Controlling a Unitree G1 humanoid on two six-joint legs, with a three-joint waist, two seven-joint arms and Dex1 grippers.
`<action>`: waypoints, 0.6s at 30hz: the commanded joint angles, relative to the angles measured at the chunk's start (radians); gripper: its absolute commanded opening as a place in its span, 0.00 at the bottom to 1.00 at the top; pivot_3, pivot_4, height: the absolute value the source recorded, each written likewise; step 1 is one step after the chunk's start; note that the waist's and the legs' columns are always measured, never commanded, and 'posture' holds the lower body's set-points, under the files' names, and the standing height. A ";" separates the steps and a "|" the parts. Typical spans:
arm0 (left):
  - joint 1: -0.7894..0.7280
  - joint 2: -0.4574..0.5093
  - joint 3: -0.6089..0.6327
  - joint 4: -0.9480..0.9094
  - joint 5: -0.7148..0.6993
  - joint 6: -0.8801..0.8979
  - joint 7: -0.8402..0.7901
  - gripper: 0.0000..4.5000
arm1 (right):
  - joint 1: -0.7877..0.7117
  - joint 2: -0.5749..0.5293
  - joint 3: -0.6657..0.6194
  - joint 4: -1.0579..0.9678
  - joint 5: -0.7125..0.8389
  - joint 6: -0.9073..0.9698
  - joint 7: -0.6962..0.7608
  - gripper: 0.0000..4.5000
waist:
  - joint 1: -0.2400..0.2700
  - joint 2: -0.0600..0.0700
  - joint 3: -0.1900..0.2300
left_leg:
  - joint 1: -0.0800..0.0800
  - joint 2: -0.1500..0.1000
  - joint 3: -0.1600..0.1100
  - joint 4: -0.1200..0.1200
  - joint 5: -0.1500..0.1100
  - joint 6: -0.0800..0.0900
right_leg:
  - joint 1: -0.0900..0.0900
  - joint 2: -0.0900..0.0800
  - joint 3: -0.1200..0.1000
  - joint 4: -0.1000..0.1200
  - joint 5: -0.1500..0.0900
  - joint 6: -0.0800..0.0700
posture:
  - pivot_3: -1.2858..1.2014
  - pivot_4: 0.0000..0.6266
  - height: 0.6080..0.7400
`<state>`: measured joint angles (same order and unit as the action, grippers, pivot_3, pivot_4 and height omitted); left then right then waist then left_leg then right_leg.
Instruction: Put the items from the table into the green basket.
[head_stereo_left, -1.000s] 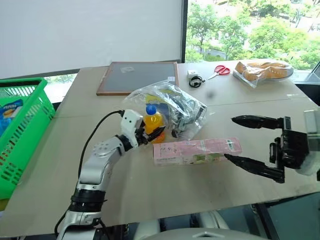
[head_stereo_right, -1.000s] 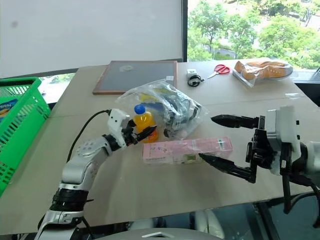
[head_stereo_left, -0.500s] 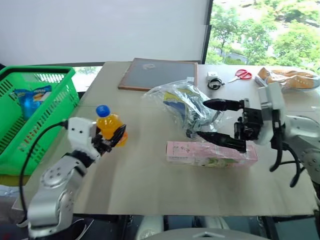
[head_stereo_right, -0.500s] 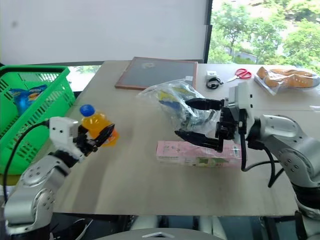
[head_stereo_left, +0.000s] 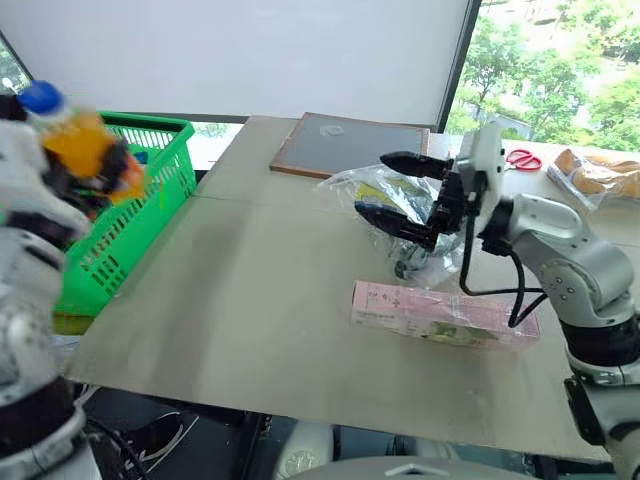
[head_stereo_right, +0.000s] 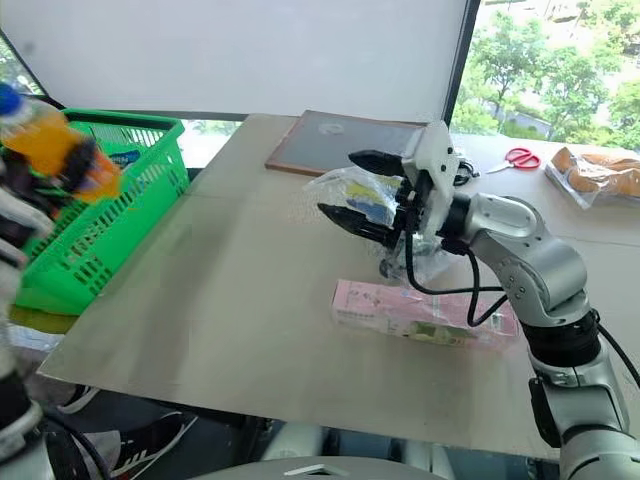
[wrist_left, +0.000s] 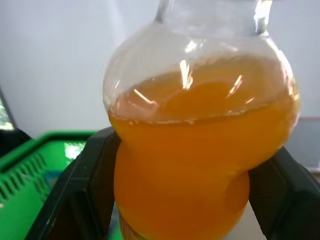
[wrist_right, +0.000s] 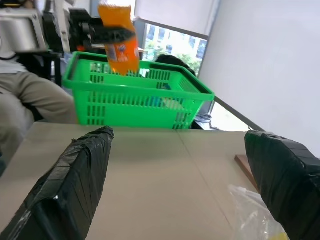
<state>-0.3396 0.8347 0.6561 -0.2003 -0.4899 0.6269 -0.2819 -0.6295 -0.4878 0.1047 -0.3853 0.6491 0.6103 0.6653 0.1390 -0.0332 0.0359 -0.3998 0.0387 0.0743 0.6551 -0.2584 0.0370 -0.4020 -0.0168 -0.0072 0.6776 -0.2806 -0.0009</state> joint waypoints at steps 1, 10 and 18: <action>-0.168 0.114 -0.043 0.306 0.102 -0.152 -0.027 0.64 | -0.061 0.022 -0.001 -0.044 0.001 0.086 -0.076 1.00 | -0.005 0.000 0.000 | -0.002 0.000 0.000 0.000 0.000 0.000 | -0.002 0.000 -0.001 0.000 0.000 0.000 | 0.60 0.00 1.00; -0.636 0.227 -0.315 1.084 0.366 -0.528 -0.063 0.64 | -0.115 0.042 -0.027 -0.142 0.069 0.226 -0.127 1.00 | -0.021 -0.006 -0.004 | -0.017 -0.001 -0.003 0.012 0.001 -0.002 | -0.010 0.000 -0.007 0.002 0.000 0.000 | 0.57 0.01 1.00; -0.692 0.246 -0.385 1.397 0.452 -0.689 -0.074 0.99 | -0.114 0.013 -0.035 -0.170 0.089 0.224 -0.086 1.00 | -0.074 -0.006 -0.004 | -0.017 0.000 -0.002 0.013 0.000 0.000 | -0.010 0.000 -0.007 0.002 0.001 0.001 | 0.56 0.01 1.00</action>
<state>-1.0123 1.0408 0.2629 1.2066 -0.0401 -0.0069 -0.3623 -0.7266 -0.4680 0.1054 -0.5328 0.7333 0.8463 0.5786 0.0650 -0.0392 0.0321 -0.4170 0.0392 0.0722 0.6681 -0.2587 0.0375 -0.4125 -0.0171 -0.0134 0.6803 -0.2799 0.0002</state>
